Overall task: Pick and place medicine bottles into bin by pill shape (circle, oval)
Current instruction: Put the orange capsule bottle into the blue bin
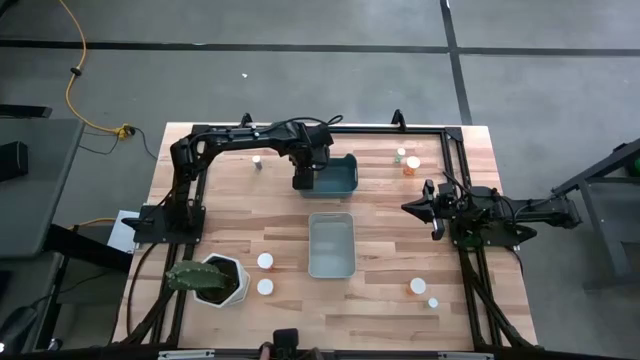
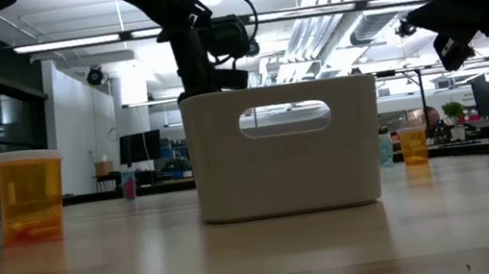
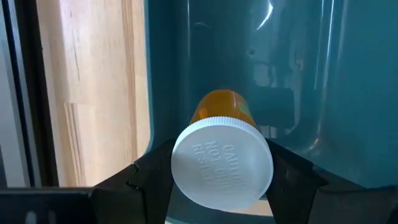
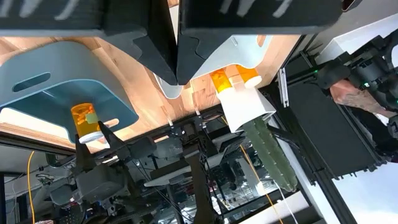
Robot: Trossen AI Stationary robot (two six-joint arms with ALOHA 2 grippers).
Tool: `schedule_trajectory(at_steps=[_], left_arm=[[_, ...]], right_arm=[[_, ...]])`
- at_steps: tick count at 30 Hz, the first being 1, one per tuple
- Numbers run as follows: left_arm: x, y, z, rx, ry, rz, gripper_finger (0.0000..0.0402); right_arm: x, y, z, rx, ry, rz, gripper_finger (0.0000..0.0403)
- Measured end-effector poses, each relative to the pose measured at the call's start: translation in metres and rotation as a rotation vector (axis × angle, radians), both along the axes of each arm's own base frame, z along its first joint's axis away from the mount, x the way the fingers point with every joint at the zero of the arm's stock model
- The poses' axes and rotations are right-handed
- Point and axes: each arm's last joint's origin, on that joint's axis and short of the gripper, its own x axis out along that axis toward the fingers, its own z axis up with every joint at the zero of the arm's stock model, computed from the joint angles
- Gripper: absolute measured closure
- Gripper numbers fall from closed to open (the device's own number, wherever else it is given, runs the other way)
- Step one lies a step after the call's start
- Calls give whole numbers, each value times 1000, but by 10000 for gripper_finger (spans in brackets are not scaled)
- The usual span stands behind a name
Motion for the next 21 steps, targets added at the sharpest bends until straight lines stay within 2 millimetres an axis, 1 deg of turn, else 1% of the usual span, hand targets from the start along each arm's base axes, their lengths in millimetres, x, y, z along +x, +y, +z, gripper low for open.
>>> schedule_trajectory(at_steps=[10, 21], left_arm=[[-2, -1, -2, 2, 22, 4, 203], [-2, -1, -2, -12, 7, 62, 127]], right_arm=[[0, 0, 0, 0, 0, 0, 403], [0, 0, 0, 0, 0, 0, 403]])
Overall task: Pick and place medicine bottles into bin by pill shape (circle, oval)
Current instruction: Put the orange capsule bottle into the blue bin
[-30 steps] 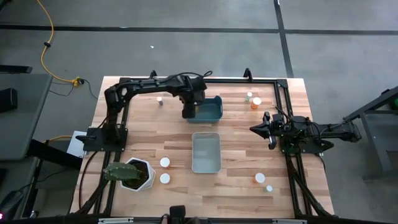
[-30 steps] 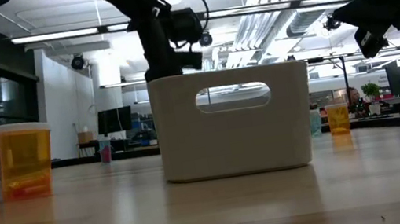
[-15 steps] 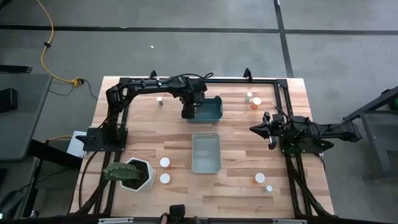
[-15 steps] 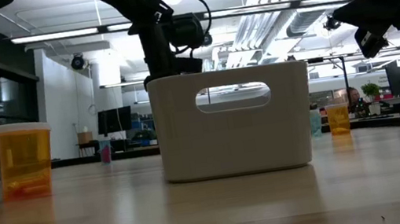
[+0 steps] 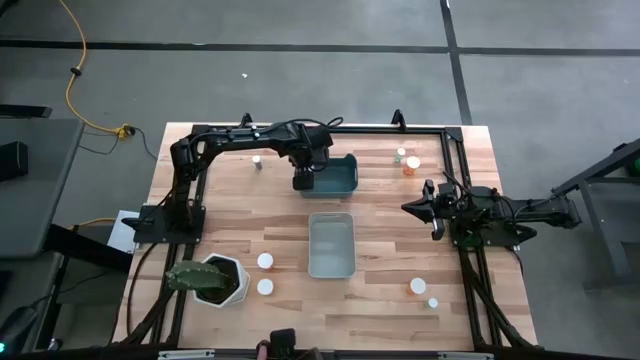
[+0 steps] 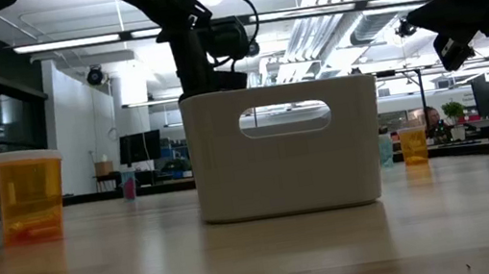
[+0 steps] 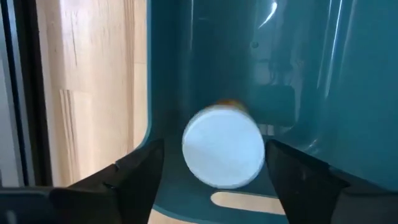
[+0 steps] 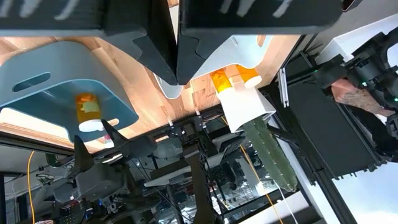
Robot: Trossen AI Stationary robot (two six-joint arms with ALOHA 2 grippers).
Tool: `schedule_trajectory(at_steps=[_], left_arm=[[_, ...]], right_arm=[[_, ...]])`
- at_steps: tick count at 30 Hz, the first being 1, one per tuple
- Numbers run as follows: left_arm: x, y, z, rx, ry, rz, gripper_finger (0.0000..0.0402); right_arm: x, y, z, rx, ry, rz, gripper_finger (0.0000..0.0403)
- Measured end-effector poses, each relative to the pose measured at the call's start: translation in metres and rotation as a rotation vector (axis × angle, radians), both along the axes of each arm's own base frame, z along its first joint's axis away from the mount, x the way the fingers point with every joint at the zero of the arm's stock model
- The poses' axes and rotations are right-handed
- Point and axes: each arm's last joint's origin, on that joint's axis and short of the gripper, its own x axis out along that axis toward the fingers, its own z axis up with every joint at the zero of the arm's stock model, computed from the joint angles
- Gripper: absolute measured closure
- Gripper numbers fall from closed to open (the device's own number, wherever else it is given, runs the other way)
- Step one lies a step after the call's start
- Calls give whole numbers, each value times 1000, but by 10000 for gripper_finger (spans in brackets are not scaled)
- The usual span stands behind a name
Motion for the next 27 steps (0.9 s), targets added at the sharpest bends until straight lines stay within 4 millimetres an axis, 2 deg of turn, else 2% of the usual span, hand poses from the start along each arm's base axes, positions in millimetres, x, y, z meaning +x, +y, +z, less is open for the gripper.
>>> schedule_trajectory(at_steps=[4, 7, 11, 15, 19, 22, 24, 27], left_arm=[[0, 0, 0, -15, -10, 12, 108], [3, 1, 14, -13, -18, 8, 104], [3, 7, 57, 18, -146, 112, 106], [-15, 9, 118, -2, -428, 306, 108], [-39, -12, 168, 18, -748, 353, 108], [-59, -40, 185, 49, -979, 309, 109], [-74, -59, 181, 48, -1091, 290, 109], [-96, -88, 160, 47, -1218, 279, 109]], right_arm=[[0, 0, 0, 0, -1, 0, 403], [0, 0, 0, 0, 0, 0, 403], [0, 0, 0, 0, -1, 0, 403], [0, 0, 0, 0, -1, 0, 403], [0, 0, 0, 0, 0, 0, 403], [0, 0, 0, 0, 0, 0, 403], [0, 0, 0, 0, 0, 0, 403], [0, 0, 0, 0, -1, 0, 403]])
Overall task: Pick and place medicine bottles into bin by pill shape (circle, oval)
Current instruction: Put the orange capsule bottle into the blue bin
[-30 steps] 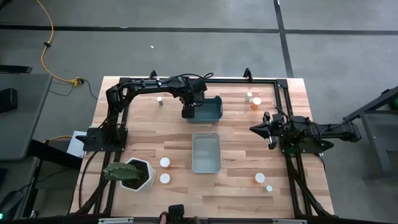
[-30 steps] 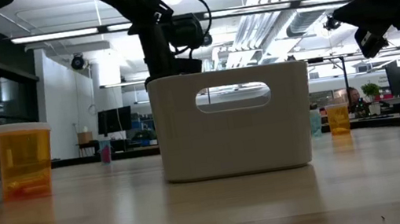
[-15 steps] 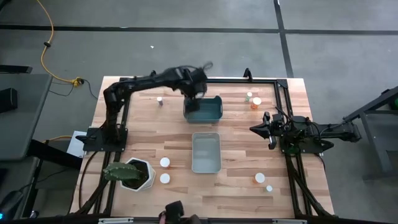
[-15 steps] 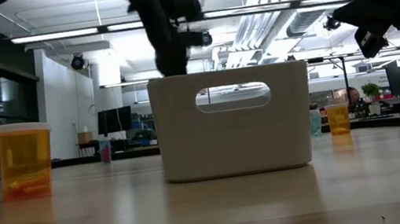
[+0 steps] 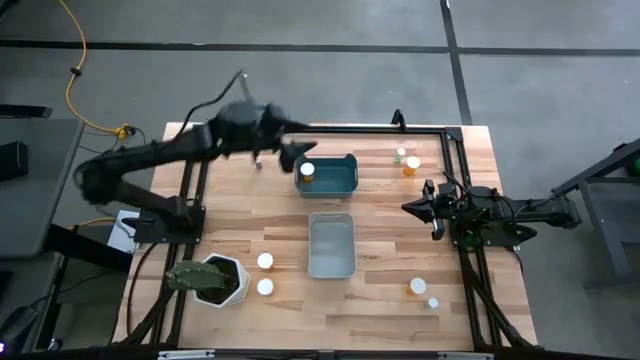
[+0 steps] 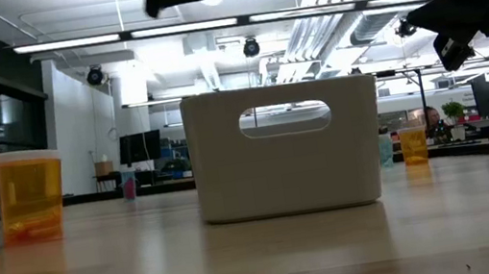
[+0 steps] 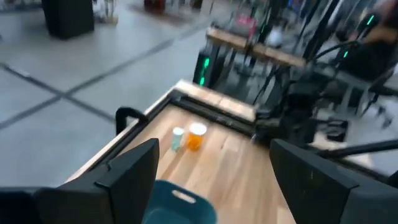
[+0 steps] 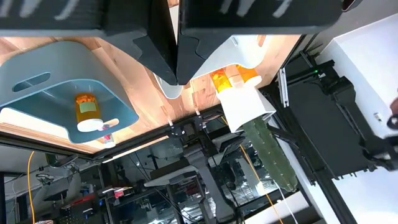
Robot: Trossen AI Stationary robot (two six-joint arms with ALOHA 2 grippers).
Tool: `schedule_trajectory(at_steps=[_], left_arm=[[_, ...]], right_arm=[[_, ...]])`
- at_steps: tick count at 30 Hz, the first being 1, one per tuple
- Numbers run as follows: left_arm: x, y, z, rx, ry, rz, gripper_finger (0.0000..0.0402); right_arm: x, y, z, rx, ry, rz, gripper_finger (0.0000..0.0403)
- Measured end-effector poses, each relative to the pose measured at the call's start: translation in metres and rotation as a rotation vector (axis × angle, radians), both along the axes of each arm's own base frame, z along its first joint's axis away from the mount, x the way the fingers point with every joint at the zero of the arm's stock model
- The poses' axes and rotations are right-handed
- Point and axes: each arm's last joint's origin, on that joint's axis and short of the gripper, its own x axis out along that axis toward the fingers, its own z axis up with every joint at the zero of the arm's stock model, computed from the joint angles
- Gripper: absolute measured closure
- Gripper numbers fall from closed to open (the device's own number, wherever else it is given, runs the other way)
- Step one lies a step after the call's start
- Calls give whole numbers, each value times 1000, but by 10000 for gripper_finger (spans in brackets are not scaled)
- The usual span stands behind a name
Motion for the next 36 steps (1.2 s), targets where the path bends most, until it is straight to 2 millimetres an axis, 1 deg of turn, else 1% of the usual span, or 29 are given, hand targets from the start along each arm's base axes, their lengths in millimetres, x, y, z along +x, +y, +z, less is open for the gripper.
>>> schedule_trajectory(at_steps=[3, 6, 9, 12, 16, 18, 20, 24, 28, 31, 36], left_arm=[[-22, -27, -29, -20, -100, 4, 109], [-41, -47, -57, -67, -173, 16, 109], [-58, -59, -73, -95, -231, 32, 109], [-71, -66, -76, -77, -248, 12, 109], [-81, -69, -72, 13, -256, -12, 109], [-85, -70, -68, 58, -261, -14, 109], [-90, -70, -64, 76, -276, -1, 109], [-96, -71, -60, 74, -305, 9, 109], [-99, -73, -58, 85, -318, -11, 109], [-100, -73, -57, 87, -322, -18, 109], [-100, -73, -57, 86, -318, -18, 109]], right_arm=[[0, 0, 0, 0, 0, 0, 403], [0, 0, 0, 0, 0, -2, 403], [0, -1, 2, 27, -26, -37, 403], [-2, -4, 18, 163, -199, -117, 403], [-11, -10, 39, 360, -470, -277, 403], [-16, -12, 46, 393, -561, -344, 403], [-17, -13, 51, 362, -605, -357, 403], [-12, -11, 71, 277, -562, -342, 401], [6, -11, 92, 182, -406, -398, 379], [20, -11, 109, 140, -276, -424, 341], [35, -12, 130, 95, -36, -499, 257]])
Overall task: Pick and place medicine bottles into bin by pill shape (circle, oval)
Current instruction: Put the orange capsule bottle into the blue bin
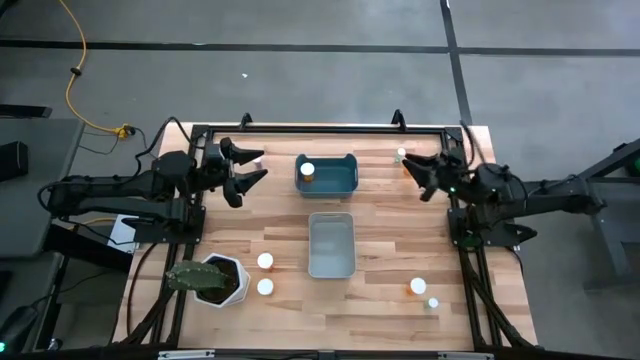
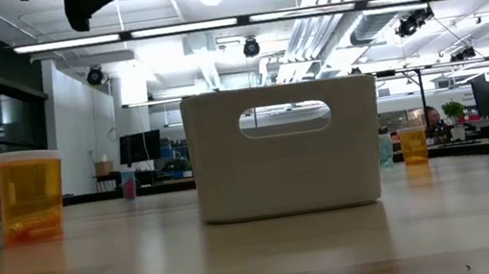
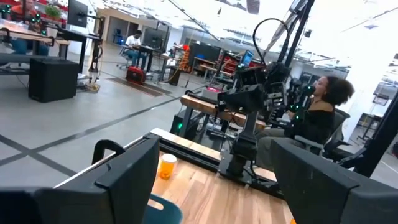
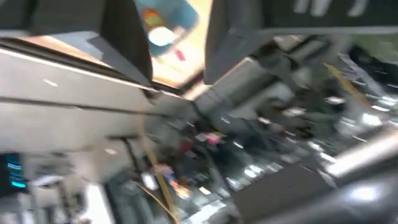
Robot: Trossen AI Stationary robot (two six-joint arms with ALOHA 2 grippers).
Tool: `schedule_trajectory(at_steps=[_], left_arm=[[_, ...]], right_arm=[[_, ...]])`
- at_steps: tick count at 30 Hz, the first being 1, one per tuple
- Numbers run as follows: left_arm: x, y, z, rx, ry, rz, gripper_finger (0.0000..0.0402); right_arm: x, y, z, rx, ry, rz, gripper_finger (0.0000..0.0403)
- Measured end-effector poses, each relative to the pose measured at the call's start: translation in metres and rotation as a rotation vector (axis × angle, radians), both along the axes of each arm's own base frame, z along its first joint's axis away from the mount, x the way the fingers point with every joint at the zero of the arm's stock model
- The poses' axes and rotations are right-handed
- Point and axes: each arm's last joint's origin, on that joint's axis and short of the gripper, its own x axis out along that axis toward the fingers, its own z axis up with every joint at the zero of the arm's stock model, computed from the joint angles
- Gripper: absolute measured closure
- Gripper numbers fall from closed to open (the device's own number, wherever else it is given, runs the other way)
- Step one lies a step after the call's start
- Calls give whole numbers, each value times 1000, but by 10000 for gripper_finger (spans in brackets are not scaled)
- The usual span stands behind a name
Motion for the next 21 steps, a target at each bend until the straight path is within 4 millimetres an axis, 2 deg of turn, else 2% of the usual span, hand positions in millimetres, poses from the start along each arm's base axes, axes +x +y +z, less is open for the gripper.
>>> schedule_trajectory(at_steps=[6, 12, 16, 21], left_arm=[[0, 0, 0, -6, -2, -1, 109], [0, 0, 0, -7, -3, -1, 109], [0, 0, 0, -10, -4, -2, 109], [0, 0, 0, -9, -4, -2, 109]], right_arm=[[8, -2, 16, 27, 183, -84, 176], [15, -2, 21, 38, 225, -116, 153], [15, -15, 18, 265, 204, -278, 152], [3, -42, 4, 512, 502, -462, 152]])
